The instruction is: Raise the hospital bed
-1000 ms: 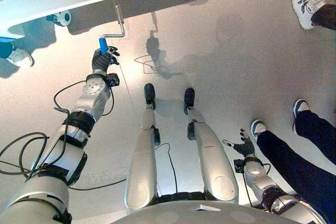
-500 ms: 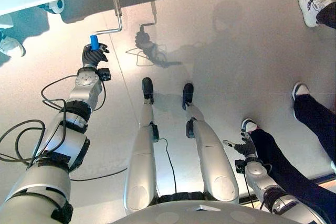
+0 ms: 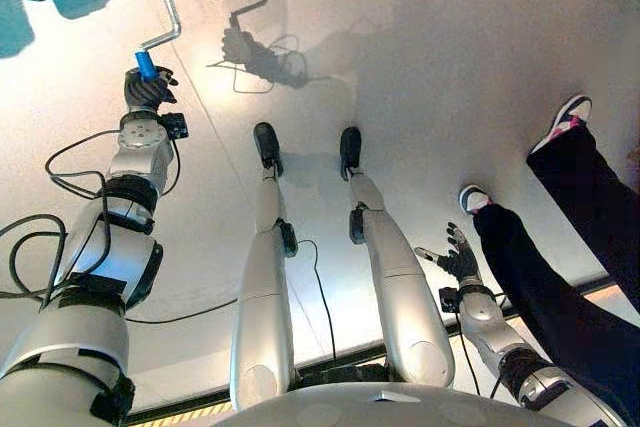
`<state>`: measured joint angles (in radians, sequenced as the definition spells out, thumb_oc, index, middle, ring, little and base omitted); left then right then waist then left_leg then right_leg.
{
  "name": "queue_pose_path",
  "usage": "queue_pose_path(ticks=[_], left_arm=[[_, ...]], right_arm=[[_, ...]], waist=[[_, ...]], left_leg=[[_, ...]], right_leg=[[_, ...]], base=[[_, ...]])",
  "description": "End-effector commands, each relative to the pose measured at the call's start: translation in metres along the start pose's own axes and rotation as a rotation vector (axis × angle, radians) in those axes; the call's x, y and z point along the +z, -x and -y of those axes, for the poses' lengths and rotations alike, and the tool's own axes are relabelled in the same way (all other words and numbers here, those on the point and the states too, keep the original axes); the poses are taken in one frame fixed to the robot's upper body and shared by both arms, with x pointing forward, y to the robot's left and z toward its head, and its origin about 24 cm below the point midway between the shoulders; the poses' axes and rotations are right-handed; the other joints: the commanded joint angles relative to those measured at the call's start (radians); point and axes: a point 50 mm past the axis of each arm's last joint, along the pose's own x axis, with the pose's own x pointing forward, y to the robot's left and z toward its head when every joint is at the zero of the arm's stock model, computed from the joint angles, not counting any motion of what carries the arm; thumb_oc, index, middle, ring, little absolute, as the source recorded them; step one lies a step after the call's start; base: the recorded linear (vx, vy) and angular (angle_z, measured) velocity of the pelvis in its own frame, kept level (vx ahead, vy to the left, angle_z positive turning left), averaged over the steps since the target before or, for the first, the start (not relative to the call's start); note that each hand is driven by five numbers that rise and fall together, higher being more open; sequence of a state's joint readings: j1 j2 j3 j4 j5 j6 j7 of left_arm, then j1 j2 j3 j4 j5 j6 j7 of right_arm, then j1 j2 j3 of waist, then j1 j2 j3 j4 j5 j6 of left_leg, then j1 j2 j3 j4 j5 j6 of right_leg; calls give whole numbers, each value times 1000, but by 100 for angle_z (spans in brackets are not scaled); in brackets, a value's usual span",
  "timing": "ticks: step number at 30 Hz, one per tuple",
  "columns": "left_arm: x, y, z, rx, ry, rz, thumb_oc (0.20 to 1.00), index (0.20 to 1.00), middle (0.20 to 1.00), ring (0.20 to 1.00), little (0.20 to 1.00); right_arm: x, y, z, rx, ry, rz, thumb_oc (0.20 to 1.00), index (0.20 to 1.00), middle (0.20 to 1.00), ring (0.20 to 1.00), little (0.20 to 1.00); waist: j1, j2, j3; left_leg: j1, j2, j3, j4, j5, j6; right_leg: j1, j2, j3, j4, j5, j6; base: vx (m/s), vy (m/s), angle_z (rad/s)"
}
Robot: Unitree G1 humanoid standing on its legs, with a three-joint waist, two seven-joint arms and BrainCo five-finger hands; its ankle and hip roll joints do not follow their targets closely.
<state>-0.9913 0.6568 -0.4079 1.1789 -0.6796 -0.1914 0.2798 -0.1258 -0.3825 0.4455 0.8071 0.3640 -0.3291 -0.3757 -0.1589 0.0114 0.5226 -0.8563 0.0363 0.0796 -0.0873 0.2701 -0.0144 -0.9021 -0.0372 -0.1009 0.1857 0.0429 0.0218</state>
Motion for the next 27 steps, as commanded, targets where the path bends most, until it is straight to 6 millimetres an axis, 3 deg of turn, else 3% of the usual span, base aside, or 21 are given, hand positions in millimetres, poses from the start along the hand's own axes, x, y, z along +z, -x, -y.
queue_pose_path(ticks=[1,15,27], left_arm=[[35,-12,-41,162,-5,85,200,200,200,200,200],[58,-12,-10,94,39,157,200,200,200,200,200],[71,-8,18,21,111,199,200,200,200,200,200]], right_arm=[[-12,13,9,-23,18,-11,1000,1000,1000,1000,1000],[-1,11,5,-3,30,51,1000,1000,1000,1000,1000],[-4,12,5,2,40,43,1000,1000,1000,1000,1000]], waist=[[-1,-60,-3],[-51,-62,-3],[-85,-69,-3]], left_leg=[[113,-51,73,0,-115,-34],[115,-22,136,0,-120,-43],[137,2,176,0,-115,-58]], right_leg=[[47,-27,85,-166,163,116],[8,13,147,-172,186,122],[10,40,178,-185,201,127]], base=[[-8,-2,-7],[-5,-33,-13],[-8,-39,-9]])
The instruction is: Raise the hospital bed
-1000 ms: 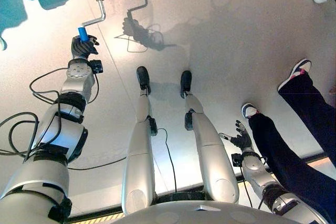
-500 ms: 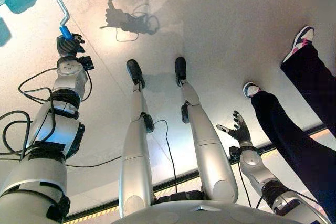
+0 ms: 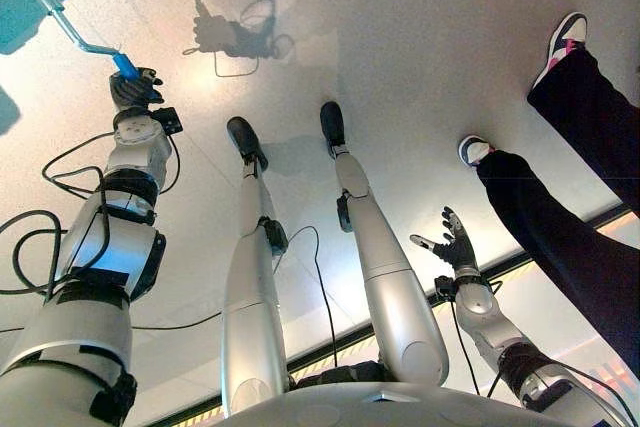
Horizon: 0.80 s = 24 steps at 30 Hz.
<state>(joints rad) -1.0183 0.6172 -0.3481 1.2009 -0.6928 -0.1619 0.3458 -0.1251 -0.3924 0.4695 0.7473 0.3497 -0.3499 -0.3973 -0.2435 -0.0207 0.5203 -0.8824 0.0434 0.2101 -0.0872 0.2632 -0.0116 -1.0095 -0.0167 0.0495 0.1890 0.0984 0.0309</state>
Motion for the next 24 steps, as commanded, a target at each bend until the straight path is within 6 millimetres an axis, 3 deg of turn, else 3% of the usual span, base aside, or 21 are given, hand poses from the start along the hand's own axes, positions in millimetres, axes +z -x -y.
queue_pose_path(ticks=[1,21,22,23,24], left_arm=[[69,-4,18,-61,40,239,200,200,200,200,200],[70,0,32,-85,89,232,200,200,200,200,200],[70,0,33,-86,87,232,438,438,438,438,438],[70,0,33,-85,87,230,1000,1000,1000,1000,1000],[70,-1,32,-81,85,229,1000,1000,1000,1000,1000]], right_arm=[[-16,13,11,-15,43,-30,1000,1000,1000,1000,1000],[-26,22,13,-15,46,-51,1000,1000,1000,1000,1000],[-26,23,13,-15,44,-52,1000,1000,1000,1000,1000],[-27,23,12,-13,43,-54,1000,1000,1000,1000,1000],[-27,23,13,-14,44,-54,1000,1000,1000,1000,1000]], waist=[[0,-36,0],[-2,-21,0],[-2,-21,0],[-1,-20,0],[1,-19,0]], left_leg=[[163,-5,45,0,-108,-61],[172,-3,41,0,-103,-66],[172,-4,39,0,-103,-66],[171,-5,38,0,-103,-66],[170,-5,36,0,-103,-66]], right_leg=[[118,20,27,-189,146,118],[119,29,20,-202,149,111],[119,27,18,-202,148,111],[119,27,16,-204,149,110],[118,25,14,-204,149,110]], base=[[-6,-47,-4],[2,-17,-3],[0,0,0],[0,0,0],[0,0,0]])
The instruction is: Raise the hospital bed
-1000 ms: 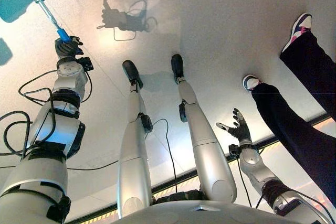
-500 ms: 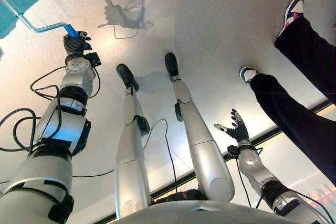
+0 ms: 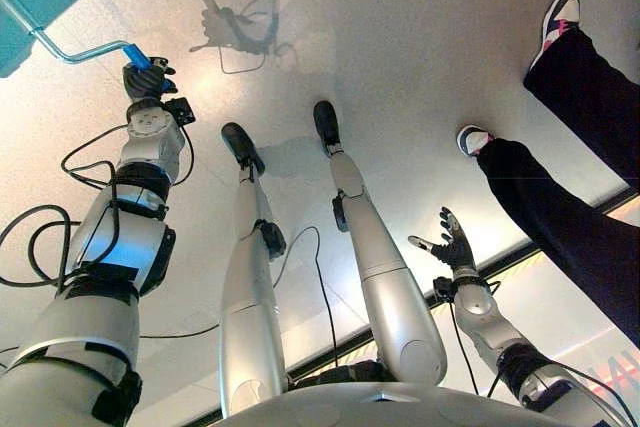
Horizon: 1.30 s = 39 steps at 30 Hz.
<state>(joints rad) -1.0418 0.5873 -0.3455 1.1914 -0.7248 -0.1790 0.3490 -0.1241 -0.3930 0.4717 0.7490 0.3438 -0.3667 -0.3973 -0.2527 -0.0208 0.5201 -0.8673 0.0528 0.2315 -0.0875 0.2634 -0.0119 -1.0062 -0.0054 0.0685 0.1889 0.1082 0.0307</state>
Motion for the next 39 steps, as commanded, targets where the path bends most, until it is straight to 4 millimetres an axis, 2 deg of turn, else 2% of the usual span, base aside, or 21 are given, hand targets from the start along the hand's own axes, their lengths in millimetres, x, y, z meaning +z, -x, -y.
queue_pose_path(ticks=[1,22,31,39], left_arm=[[62,-4,23,-63,17,214,1000,1000,1000,1000,1000],[59,-2,27,-86,5,212,1000,1000,1000,1000,1000],[46,0,31,-112,2,184,1000,1000,1000,1000,1000],[26,4,30,-129,-23,142,1000,1000,1000,1000,1000]], right_arm=[[-27,23,13,-17,43,-68,1000,1000,1000,1000,1000],[-27,21,12,-9,60,-70,1000,1000,1000,1000,1000],[-29,20,13,-7,70,-87,1000,1000,1000,1000,1000],[-35,20,9,3,81,-122,1000,1000,1000,1000,1000]], waist=[[11,-18,0],[23,-21,0],[28,-31,0],[36,-47,0]], left_leg=[[154,-16,14,0,-103,-65],[160,-27,-19,0,-102,-62],[174,-35,-34,0,-99,-64],[200,-44,-53,0,-98,-64]], right_leg=[[115,13,-8,-204,139,110],[128,-1,-39,-196,135,105],[155,-15,-57,-199,137,104],[201,-29,-70,-217,147,108]], base=[[0,0,0],[-2,0,1],[-17,5,5],[-17,9,5]])
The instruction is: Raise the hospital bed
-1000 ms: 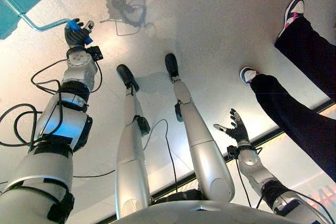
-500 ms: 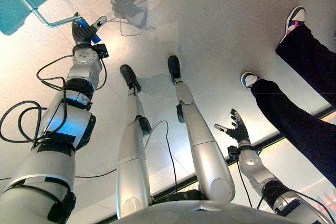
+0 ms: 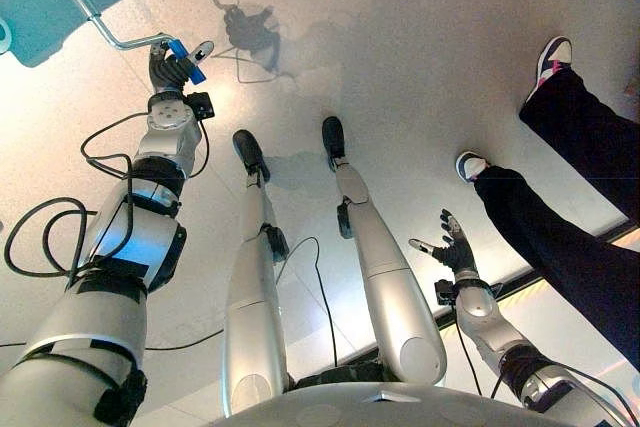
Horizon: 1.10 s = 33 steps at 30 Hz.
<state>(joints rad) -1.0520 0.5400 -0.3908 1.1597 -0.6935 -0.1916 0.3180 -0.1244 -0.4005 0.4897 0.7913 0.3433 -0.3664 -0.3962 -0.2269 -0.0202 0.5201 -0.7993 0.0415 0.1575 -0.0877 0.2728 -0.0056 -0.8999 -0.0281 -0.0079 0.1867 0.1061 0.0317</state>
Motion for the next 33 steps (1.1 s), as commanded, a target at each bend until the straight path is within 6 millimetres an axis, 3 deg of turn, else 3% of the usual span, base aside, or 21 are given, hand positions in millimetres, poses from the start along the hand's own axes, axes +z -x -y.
queue_pose_path(ticks=[1,7,8,11,14,16,18,19,20,21,22,23,24,27,33], left_arm=[[13,-2,-3,-21,-37,84,1000,1000,1000,1000,1000],[-18,7,-6,-32,-67,17,1000,1000,1000,1000,1000],[-38,14,-6,-49,-102,-32,1000,1000,1000,1000,1000],[-59,22,-9,-50,-133,-84,1000,1000,1000,1000,1000],[-129,61,-13,-79,-223,-281,1000,1000,1000,1000,1000],[-164,88,-12,-118,-293,-385,1000,1000,1000,1000,1000],[-196,118,-13,-153,-328,-492,1000,1000,1000,1000,1000],[-195,118,-13,-153,-328,-492,1000,1000,1000,1000,1000],[-222,148,-16,-161,-326,-598,1000,1000,1000,1000,1000],[-232,161,-17,-188,-357,-635,1000,1000,1000,1000,1000],[-232,161,-17,-188,-357,-634,1000,1000,1000,1000,1000],[-245,182,-16,-231,-403,-679,1000,1000,1000,1000,1000],[-245,182,-16,-231,-403,-678,1000,1000,1000,1000,1000],[-265,214,-28,-199,-367,-792,1000,1000,1000,1000,1000],[-267,217,-36,-167,-366,-800,1000,1000,1000,1000,1000]], right_arm=[[-28,18,3,9,50,-101,1000,1000,1000,1000,1000],[-34,18,0,17,61,-134,1000,1000,1000,1000,1000],[-37,18,-1,18,66,-155,1000,1000,1000,1000,1000],[-40,18,-2,24,76,-177,1000,1000,1000,1000,1000],[-41,14,-7,25,97,-208,1000,1000,1000,1000,1000],[-41,11,-8,25,119,-218,1000,1000,1000,1000,1000],[-42,10,-7,28,133,-234,1000,1000,1000,1000,1000],[-42,10,-7,28,133,-234,1000,1000,1000,1000,1000],[-45,10,-6,24,140,-261,1000,1000,1000,1000,1000],[-47,10,-6,23,141,-275,1000,1000,1000,1000,1000],[-47,10,-6,23,140,-273,1000,1000,1000,1000,1000],[-51,11,-4,14,137,-304,1000,1000,1000,1000,1000],[-51,11,-4,14,137,-304,1000,1000,1000,1000,1000],[-64,19,-2,8,119,-373,1000,1000,1000,1000,1000],[-68,23,-2,6,116,-394,1000,1000,1000,1000,1000]], waist=[[14,-55,0],[27,-67,0],[33,-72,0],[40,-74,0],[68,-71,0],[82,-67,0],[98,-63,0],[97,-63,0],[115,-56,0],[121,-55,0],[120,-56,0],[135,-50,-6],[134,-51,-7],[153,-38,-44],[162,-32,-67]], left_leg=[[146,-32,14,0,-106,-71],[189,-34,5,0,-107,-68],[212,-36,1,0,-106,-67],[239,-39,-4,0,-110,-65],[301,-46,-16,0,-115,-60],[332,-51,-21,0,-113,-55],[370,-53,-23,0,-118,-51],[370,-53,-23,0,-117,-51],[413,-56,-29,0,-123,-46],[437,-57,-30,0,-130,-44],[434,-57,-31,0,-126,-44],[474,-62,-33,0,-139,-38],[471,-62,-33,0,-136,-39],[507,-70,-43,0,-145,-31],[514,-76,-51,0,-146,-26]], right_leg=[[108,-8,1,-211,148,107],[152,-12,-10,-203,140,106],[177,-15,-16,-198,139,106],[209,-19,-18,-197,136,106],[280,-28,-27,-195,130,104],[313,-31,-26,-194,130,104],[355,-33,-24,-192,126,103],[355,-33,-24,-192,126,103],[399,-33,-25,-186,117,101],[424,-33,-27,-183,109,100],[422,-34,-27,-184,112,99],[463,-35,-26,-178,99,98],[461,-35,-26,-179,102,98],[505,-39,-27,-180,89,95],[522,-41,-30,-182,81,89]], base=[[-8,-5,3],[-23,15,9],[-26,3,7],[-14,5,3],[-23,17,9],[-17,33,10],[-6,23,8],[15,16,6],[34,20,1],[0,0,0],[46,10,5],[22,2,9],[61,19,13],[75,8,9],[6,-1,0]])
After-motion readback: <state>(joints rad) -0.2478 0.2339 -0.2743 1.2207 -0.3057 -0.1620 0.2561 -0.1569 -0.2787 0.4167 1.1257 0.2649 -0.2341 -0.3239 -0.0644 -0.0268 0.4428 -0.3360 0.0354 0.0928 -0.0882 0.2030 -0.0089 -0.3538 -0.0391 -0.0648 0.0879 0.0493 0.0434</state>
